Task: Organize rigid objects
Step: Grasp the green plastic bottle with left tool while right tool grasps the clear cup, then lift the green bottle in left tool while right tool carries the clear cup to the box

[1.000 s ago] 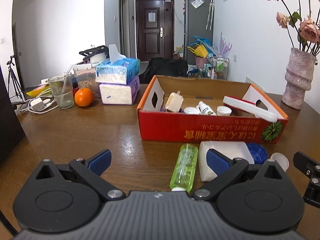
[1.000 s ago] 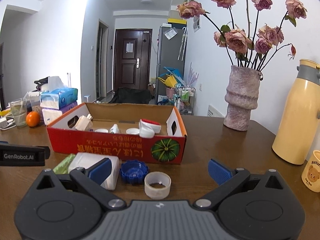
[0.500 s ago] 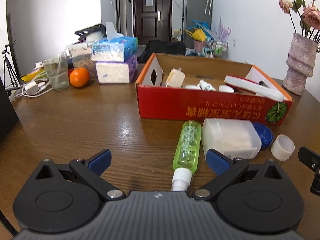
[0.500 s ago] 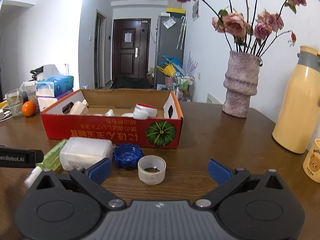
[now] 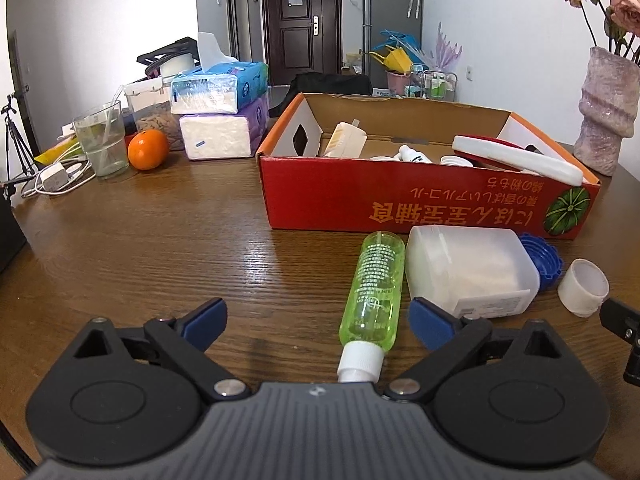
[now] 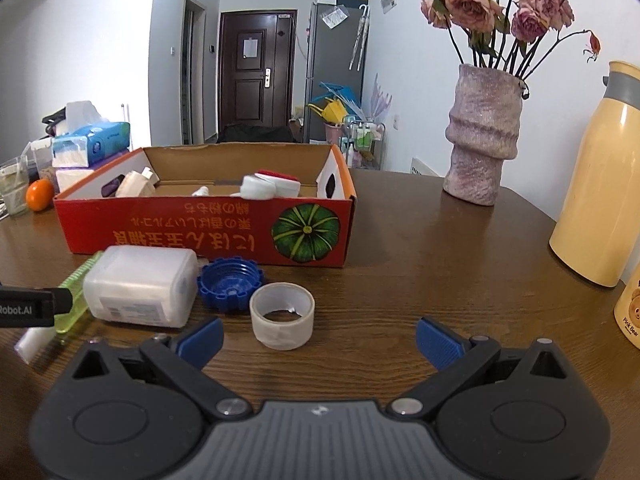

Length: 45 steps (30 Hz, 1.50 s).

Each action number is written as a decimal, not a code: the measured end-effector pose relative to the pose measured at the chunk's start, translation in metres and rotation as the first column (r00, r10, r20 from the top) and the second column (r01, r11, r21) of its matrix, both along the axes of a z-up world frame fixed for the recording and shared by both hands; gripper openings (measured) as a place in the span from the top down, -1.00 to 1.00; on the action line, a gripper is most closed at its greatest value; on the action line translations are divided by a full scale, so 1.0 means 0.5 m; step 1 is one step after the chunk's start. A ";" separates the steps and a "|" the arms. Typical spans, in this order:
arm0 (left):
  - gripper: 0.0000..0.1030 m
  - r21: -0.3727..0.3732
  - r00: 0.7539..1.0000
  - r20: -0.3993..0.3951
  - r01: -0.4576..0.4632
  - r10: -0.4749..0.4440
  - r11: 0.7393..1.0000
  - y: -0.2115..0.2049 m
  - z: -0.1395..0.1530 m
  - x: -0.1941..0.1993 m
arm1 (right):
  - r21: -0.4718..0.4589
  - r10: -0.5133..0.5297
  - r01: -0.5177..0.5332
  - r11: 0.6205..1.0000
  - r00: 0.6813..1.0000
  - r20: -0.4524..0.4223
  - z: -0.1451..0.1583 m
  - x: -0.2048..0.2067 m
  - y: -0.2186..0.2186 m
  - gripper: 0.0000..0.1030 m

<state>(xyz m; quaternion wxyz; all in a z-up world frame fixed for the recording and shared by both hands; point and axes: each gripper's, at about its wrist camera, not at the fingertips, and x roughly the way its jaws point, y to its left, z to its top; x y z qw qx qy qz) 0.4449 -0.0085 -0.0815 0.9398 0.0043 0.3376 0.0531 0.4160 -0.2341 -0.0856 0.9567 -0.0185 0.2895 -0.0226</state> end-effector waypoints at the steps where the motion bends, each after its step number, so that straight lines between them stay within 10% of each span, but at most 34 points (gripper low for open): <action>1: -0.88 0.002 1.000 0.000 0.001 -0.001 1.000 -0.002 -0.002 0.004 | 0.001 0.000 0.000 1.000 1.000 -0.004 -0.002 0.003 -0.002 -0.99; 15: -0.46 0.010 0.999 -0.012 0.034 -0.034 0.999 -0.017 -0.020 0.043 | 0.016 0.013 -0.013 1.000 1.000 -0.024 -0.026 0.046 -0.010 -0.94; 22: 0.39 0.016 0.996 -0.029 0.083 -0.083 0.996 -0.034 -0.029 0.052 | 0.017 0.016 -0.015 1.000 0.999 -0.030 -0.034 0.064 -0.013 -0.88; 30: 0.38 0.014 0.996 -0.031 0.086 -0.086 0.996 -0.033 -0.030 0.052 | 0.005 0.028 -0.028 1.000 0.999 -0.039 -0.044 0.082 -0.004 -0.68; 36: 0.38 0.011 0.996 -0.031 0.086 -0.086 0.996 -0.032 -0.030 0.052 | 0.069 0.051 -0.046 0.997 0.997 -0.065 -0.050 0.098 -0.010 0.19; 45: 0.38 0.011 0.996 -0.031 0.086 -0.085 0.996 -0.033 -0.030 0.052 | 0.060 0.039 -0.037 0.997 0.999 -0.026 -0.043 0.085 -0.008 0.19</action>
